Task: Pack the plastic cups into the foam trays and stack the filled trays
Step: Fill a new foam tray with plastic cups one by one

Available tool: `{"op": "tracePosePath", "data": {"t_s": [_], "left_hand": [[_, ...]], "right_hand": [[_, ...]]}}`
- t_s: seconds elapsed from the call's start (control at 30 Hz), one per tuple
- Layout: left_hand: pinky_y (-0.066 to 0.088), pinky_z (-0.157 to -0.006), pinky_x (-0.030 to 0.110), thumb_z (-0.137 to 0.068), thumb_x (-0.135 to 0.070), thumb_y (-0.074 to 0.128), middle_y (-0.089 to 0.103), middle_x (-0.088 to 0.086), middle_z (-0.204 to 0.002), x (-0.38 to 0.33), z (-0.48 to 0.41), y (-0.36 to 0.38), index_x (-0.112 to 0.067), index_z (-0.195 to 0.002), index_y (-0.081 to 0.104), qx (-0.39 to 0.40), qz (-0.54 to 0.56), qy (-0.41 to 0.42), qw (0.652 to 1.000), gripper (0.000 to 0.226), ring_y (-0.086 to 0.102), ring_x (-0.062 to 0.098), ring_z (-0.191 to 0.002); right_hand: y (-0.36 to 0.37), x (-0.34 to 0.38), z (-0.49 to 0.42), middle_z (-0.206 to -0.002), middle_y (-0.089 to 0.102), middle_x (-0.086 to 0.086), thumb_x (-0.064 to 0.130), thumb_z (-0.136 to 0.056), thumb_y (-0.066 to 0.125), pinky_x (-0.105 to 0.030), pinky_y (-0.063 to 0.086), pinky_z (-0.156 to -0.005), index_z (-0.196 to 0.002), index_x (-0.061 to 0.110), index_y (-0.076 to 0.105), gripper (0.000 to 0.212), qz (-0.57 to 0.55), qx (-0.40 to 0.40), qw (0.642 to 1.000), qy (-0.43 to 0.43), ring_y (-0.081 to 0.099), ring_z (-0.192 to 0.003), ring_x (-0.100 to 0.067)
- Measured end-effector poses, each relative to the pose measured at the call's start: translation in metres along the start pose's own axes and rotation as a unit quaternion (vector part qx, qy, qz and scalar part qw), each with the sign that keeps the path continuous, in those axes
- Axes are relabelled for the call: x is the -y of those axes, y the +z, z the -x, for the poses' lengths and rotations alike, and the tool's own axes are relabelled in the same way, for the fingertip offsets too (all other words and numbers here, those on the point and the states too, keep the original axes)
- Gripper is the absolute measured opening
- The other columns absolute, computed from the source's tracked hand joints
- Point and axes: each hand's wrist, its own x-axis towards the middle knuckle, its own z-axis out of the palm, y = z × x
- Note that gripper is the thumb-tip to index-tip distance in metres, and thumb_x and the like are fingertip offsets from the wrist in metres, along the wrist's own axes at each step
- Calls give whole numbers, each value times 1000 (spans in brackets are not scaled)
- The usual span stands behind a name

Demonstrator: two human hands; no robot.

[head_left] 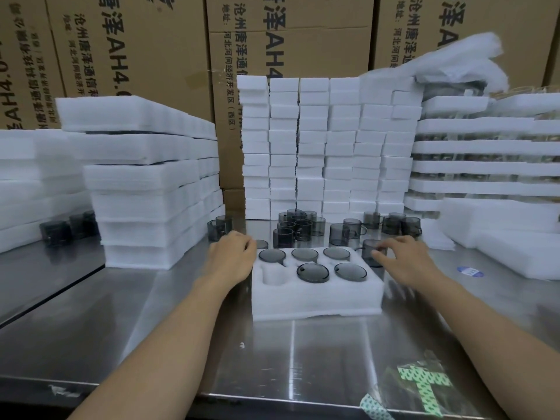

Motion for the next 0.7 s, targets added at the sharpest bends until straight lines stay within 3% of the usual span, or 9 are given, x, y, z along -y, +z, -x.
{"op": "tracePosePath", "data": {"t_s": [0.13, 0.2, 0.3, 0.37, 0.47, 0.53, 0.6, 0.7], "left_hand": [[46, -98, 42, -108, -30, 51, 68, -1, -128, 0, 1, -1, -23, -111, 78, -47, 37, 10, 998, 28, 61, 20, -114], [49, -101, 44, -107, -30, 56, 68, -5, -126, -9, 1, -8, -28, -111, 78, -78, 66, 24, 994, 23, 60, 16, -114], [53, -90, 34, -103, -28, 61, 68, -17, -111, -34, 6, -21, -36, -100, 75, -124, 198, 62, 970, 16, 60, 0, -102], [52, -84, 27, -99, -23, 67, 69, -20, -103, -48, 10, -27, -33, -96, 75, -145, 252, 108, 951, 13, 64, 0, -98], [51, -79, 22, -95, -24, 75, 69, -19, -100, -64, 19, -30, -31, -100, 74, -170, 236, 197, 936, 9, 68, 8, -94], [46, -76, 14, -94, -35, 78, 68, -19, -100, -72, 25, -31, -33, -108, 72, -175, 224, 238, 929, 16, 67, 8, -94], [43, -74, 10, -92, -44, 79, 67, -19, -98, -78, 28, -30, -31, -111, 71, -183, 207, 270, 922, 24, 66, 6, -91], [43, -69, 12, -93, -39, 82, 69, -17, -91, -78, 27, -27, -26, -101, 74, -208, 179, 299, 914, 17, 65, 4, -83]], "right_hand": [[1, -2, 3, -104, 70, -7, 44, -99, 67, -38, 42, -80, -93, 28, 58, 20, -56, -30, 998, 19, 61, -99, -30], [-4, 3, 7, -95, 70, -2, 40, -96, 71, -36, 44, -72, -87, 30, 57, 20, -99, -62, 993, 21, 63, -86, -25], [-20, 22, 16, -93, 65, 2, 38, -94, 74, -36, 41, -72, -90, 28, 60, 17, -114, -156, 980, -38, 58, -90, -24], [-32, 40, 24, -97, 63, 5, 34, -93, 75, -34, 40, -74, -94, 26, 64, 15, -115, -232, 959, -113, 54, -99, -24], [-42, 70, 39, -116, 65, 3, 29, -92, 79, -30, 43, -86, -103, 19, 70, 17, -123, -334, 907, -226, 54, -113, -21], [-42, 91, 48, -121, 67, -3, 29, -92, 79, -29, 45, -91, -104, 15, 73, 19, -124, -379, 872, -285, 56, -114, -23], [-35, 108, 54, -124, 68, -6, 29, -92, 77, -32, 48, -91, -102, 14, 74, 18, -126, -393, 851, -325, 59, -112, -25], [-23, 119, 60, -132, 65, -6, 24, -93, 74, -35, 51, -87, -103, 13, 74, 15, -123, -386, 845, -349, 57, -107, -22]]}}
